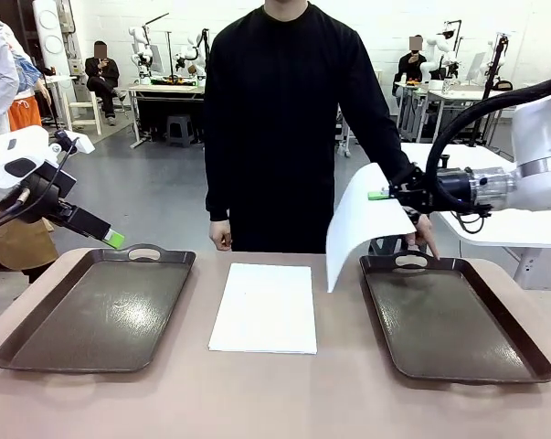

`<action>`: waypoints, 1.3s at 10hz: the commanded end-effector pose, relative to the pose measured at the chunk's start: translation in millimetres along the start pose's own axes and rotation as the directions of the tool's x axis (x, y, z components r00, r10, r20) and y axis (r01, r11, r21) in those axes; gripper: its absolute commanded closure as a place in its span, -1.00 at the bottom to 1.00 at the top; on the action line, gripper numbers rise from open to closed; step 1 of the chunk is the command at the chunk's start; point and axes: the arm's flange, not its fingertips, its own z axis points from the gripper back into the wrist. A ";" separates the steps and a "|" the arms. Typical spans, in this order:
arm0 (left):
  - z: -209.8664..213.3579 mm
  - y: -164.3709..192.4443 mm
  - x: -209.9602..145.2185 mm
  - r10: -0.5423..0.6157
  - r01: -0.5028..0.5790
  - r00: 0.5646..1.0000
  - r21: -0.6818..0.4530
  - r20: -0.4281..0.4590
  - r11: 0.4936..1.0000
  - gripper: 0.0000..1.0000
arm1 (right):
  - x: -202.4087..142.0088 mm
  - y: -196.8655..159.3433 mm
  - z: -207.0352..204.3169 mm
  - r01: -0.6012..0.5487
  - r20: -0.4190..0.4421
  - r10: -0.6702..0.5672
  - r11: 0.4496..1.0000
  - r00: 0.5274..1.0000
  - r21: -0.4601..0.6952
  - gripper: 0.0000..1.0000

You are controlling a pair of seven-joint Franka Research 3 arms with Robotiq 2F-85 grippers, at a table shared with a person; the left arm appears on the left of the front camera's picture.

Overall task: Sort the A4 documents.
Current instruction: Place the A4 Paper in the designated Handle tray.

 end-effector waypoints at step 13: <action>-0.5 2.1 -0.8 0.002 -0.002 1.000 -0.007 0.003 1.000 -1.00 | -31.9 -111.0 65.0 -0.086 0.006 0.090 0.960 0.996 -0.268 0.97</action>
